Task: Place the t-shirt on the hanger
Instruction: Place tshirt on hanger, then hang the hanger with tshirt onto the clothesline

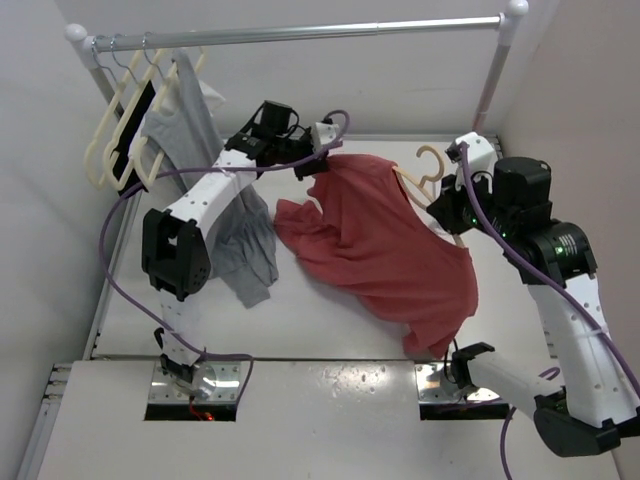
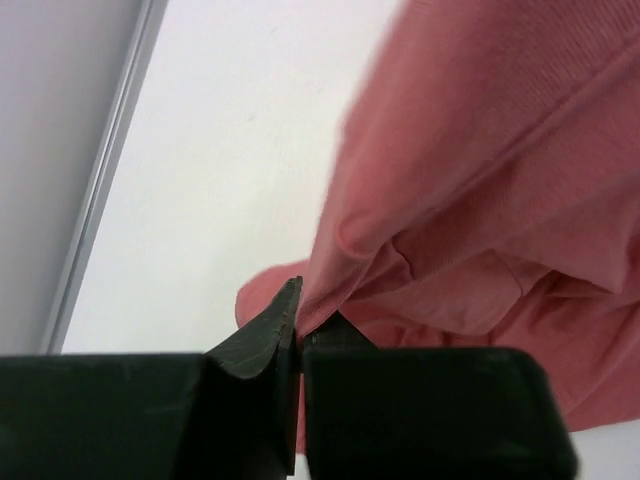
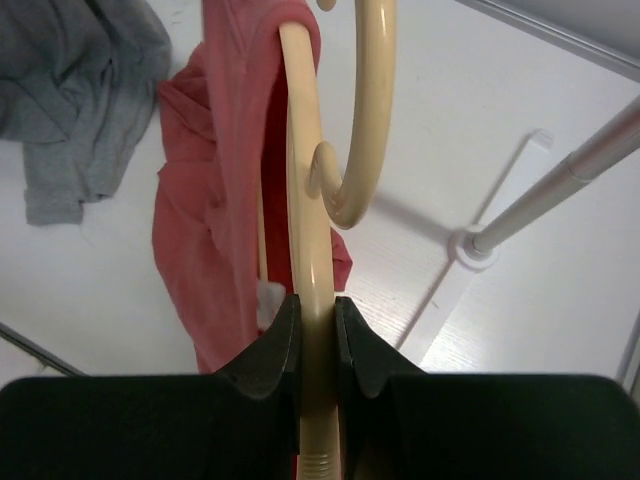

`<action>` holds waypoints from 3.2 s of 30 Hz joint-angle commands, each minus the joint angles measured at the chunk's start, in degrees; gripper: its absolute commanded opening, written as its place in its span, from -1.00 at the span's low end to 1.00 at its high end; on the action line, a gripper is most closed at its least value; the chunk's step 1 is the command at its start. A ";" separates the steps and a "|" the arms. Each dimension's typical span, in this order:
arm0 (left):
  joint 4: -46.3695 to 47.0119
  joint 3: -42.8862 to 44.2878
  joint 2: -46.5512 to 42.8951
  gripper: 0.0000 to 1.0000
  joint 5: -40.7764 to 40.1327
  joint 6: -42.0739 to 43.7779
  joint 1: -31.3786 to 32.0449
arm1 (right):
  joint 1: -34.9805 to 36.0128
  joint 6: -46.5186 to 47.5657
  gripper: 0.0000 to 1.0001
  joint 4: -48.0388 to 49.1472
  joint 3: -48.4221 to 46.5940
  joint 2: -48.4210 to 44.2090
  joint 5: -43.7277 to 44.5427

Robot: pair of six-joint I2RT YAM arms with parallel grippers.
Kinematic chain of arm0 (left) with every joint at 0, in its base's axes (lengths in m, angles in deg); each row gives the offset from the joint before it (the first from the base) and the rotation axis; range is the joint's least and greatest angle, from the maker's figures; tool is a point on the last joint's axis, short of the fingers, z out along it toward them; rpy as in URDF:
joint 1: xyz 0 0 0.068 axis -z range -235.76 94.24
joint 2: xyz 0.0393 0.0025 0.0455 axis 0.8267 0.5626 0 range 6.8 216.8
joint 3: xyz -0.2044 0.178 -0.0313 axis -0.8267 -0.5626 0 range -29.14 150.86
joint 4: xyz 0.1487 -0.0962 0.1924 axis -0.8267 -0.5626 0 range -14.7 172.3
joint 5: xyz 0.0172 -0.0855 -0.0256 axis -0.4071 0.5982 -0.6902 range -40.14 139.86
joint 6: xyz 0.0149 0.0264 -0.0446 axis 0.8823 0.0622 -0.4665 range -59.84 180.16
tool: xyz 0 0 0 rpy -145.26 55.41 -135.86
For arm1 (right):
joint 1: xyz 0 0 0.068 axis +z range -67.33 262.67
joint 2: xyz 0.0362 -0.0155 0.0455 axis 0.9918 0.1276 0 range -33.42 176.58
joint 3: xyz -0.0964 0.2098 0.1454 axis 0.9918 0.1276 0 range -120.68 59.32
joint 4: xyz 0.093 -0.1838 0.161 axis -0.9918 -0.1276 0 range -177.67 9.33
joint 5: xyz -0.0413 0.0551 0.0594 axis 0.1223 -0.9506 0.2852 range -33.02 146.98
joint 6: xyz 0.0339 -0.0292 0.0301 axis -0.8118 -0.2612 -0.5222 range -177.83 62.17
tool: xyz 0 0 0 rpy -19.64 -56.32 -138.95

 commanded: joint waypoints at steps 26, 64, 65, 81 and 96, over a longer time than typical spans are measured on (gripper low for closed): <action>1.98 0.84 -7.52 0.51 -1.72 -6.92 -1.93 | -0.36 1.55 -1.00 1.23 -16.46 5.74 4.08; -5.49 -23.51 -22.99 0.51 -10.78 -4.28 4.31 | -0.89 3.22 -1.00 24.46 -40.82 27.45 24.12; -5.49 -23.51 -22.99 0.51 -10.78 -4.28 4.31 | -0.89 3.22 -1.00 23.66 -40.82 28.32 23.51; -4.96 -25.09 -24.05 0.51 -10.78 -4.28 4.31 | -0.89 -0.56 0.37 19.69 -21.50 14.55 22.37; -4.96 -25.79 -25.36 0.51 -11.91 -4.81 5.98 | -0.89 -4.41 0.91 15.30 -14.64 -0.56 22.70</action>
